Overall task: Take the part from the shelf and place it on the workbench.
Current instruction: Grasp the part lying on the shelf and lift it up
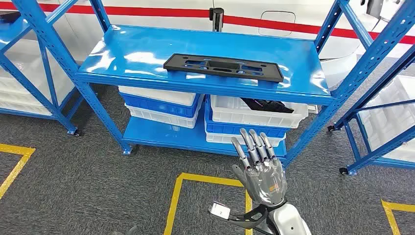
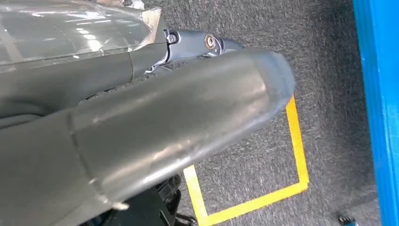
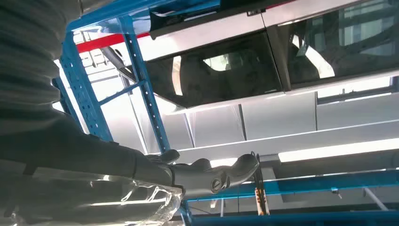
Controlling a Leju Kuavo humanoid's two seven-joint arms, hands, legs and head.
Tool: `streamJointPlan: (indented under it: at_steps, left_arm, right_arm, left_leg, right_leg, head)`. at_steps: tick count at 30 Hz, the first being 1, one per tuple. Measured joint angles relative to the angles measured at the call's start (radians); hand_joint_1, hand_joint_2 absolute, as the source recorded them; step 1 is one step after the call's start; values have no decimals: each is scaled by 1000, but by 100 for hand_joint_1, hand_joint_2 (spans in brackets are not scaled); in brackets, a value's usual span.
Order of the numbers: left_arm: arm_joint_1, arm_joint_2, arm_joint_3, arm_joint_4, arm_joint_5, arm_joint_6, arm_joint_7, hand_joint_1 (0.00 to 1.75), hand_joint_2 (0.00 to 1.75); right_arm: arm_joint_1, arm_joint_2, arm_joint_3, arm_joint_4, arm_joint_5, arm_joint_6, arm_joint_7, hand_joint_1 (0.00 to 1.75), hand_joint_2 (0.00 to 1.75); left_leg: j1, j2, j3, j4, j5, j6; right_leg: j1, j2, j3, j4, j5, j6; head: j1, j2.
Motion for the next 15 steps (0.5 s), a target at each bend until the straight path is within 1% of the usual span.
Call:
streamJointPlan:
  at_steps: [1,2,3,4,5,6,7,8,9,10,11,12,13,14,15]
  left_arm:
    - [0,0,0,0,0,0,0,0,0]
    - [0,-1,-1,0,0,0,0,0,0]
    - [1,-2,-2,1,0,0,0,0,0]
    - [1,-2,-4,1,-1,0,0,0,0]
    - [0,-2,-5,1,-1,0,0,0,0]
    - [0,-1,-7,1,-1,1,0,0,0]
    - [0,0,-9,1,-1,1,0,0,0]
    - [0,0,-11,1,-1,1,0,0,0]
    - [0,-2,-13,1,-1,1,0,0,0]
    - [0,-3,-14,1,0,0,0,0,0]
    - [-1,-5,-16,1,0,0,0,0,0]
    - [-2,-8,-17,1,0,-2,0,0,0]
    - [-2,-12,-19,2,-3,-5,0,0,0]
    - [-2,-15,-21,2,-7,-7,0,0,0]
    - [-2,-19,-25,4,-13,-9,0,0,0]
  right_arm:
    - [0,-2,1,1,0,0,0,0,175]
    - [0,-4,2,2,0,0,0,0,175]
    - [0,-8,4,5,0,0,0,0,175]
    - [-1,-11,6,7,0,0,0,0,175]
    - [-1,-13,7,9,0,0,0,0,175]
    - [-1,-15,8,11,0,0,1,0,175]
    - [-2,-17,9,12,0,0,4,0,175]
    - [-2,-20,11,14,0,0,10,0,175]
    - [-2,-22,13,14,0,0,17,0,175]
    - [-2,-25,15,15,0,0,25,0,175]
    - [-4,-29,18,15,0,0,32,0,175]
    - [-5,-34,20,15,0,0,38,0,175]
    - [-3,-38,21,15,0,0,35,0,175]
    - [0,-40,21,14,0,0,25,0,175]
    - [8,-40,18,11,0,0,5,0,175]
  left_leg:
    - [1,0,1,0,-1,-2]
    - [3,0,1,2,-2,-4]
    - [7,-1,3,5,-5,-9]
    - [9,-1,3,11,-10,-17]
    - [9,-1,1,19,-17,-27]
    - [8,-2,-1,26,-22,-36]
    - [6,-2,-3,31,-25,-44]
    - [7,-2,-5,33,-27,-50]
    - [10,-2,-4,32,-28,-54]
    - [14,-4,-4,36,-32,-58]
    - [18,-9,-9,51,-43,-61]
    - [20,-17,-25,87,-65,-63]
    - [21,-25,-53,145,-94,-63]
    - [20,-31,-88,212,-124,-62]
    - [19,-35,-126,278,-146,-60]
  right_leg:
    - [-3,0,5,-15,10,6]
    - [-6,0,18,-43,25,13]
    - [-12,-2,43,-99,54,27]
    - [-18,-6,75,-170,82,40]
    - [-20,-7,104,-229,102,46]
    - [-20,-6,122,-266,113,43]
    - [-19,-4,127,-277,112,35]
    - [-15,2,127,-273,110,23]
    - [-15,5,125,-271,109,13]
    - [-15,7,126,-270,108,6]
    - [-14,10,127,-271,108,-1]
    - [-13,11,130,-271,107,-7]
    - [-11,13,131,-272,106,-12]
    - [-7,14,132,-271,105,-15]
    - [-3,15,133,-271,103,-19]
  head:
    - [0,0]
    - [0,0]
    - [0,0]
    - [0,0]
    - [2,0]
    - [3,0]
    - [3,0]
    - [2,0]
    - [0,0]
    - [0,0]
    - [-1,0]
    - [-1,0]
    - [-2,0]
    - [-3,0]
    - [-3,0]
